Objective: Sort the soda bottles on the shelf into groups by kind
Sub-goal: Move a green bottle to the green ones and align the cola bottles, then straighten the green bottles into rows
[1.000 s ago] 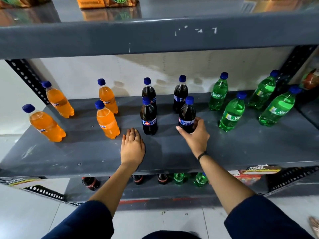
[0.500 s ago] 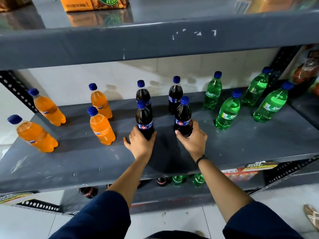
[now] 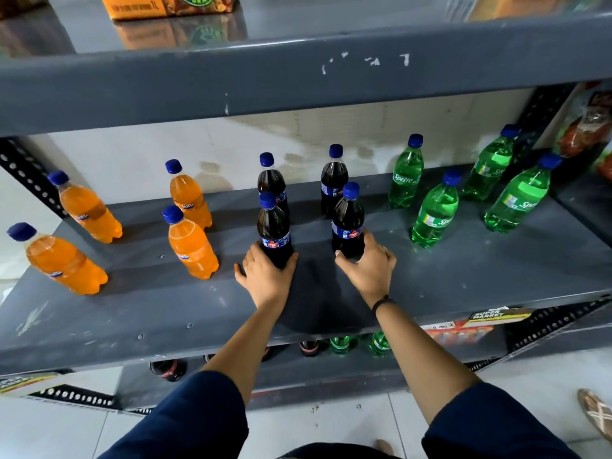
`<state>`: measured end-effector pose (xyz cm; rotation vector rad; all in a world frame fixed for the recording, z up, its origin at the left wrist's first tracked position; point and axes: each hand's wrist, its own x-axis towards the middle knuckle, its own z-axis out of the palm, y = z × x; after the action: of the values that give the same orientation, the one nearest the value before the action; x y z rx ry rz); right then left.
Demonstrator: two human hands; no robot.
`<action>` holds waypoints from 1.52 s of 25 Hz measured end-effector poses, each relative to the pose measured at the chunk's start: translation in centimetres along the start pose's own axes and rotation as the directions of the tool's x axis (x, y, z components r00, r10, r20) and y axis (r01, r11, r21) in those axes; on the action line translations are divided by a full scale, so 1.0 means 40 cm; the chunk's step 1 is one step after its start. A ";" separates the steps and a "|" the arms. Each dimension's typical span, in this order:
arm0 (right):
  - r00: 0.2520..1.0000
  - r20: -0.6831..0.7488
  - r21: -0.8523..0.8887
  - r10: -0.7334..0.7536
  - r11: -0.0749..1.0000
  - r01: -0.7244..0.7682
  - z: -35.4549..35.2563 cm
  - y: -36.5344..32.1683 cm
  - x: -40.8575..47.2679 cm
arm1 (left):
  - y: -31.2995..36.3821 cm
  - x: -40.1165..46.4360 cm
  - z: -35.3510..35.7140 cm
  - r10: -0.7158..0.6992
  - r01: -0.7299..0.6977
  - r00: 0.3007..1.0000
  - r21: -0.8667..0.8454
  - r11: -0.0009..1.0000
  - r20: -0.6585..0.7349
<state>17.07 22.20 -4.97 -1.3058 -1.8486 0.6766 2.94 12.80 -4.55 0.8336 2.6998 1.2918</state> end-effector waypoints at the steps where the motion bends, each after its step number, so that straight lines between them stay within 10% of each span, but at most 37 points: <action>1: 1.000 0.017 0.003 -0.006 1.000 0.006 0.000 0.002 0.001 | -0.001 0.000 0.000 0.000 0.000 1.000 0.003 1.000 -0.001; 6: 0.992 0.102 0.046 -0.077 0.996 0.072 -0.019 0.036 -0.003 | 0.012 -0.010 -0.016 -0.041 0.041 0.999 -0.003 0.999 -0.026; 17: 0.833 -0.495 0.400 0.246 0.916 -0.033 -0.321 0.243 0.063 | 0.208 -0.326 0.131 0.086 -0.054 0.991 -0.274 0.960 0.106; 27: 0.970 -0.093 0.190 0.223 0.961 -0.203 -0.486 0.459 0.294 | 0.473 -0.296 0.376 0.077 -0.027 0.981 -0.271 0.962 0.177; 38: 0.982 -0.183 0.135 0.040 0.991 -0.015 -0.484 0.477 0.294 | 0.465 -0.291 0.402 0.050 -0.041 0.998 -0.220 0.975 0.033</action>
<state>41.03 39.59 -5.37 -1.2651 -1.6115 0.6581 25.36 28.17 -3.69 0.8887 2.4636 1.5311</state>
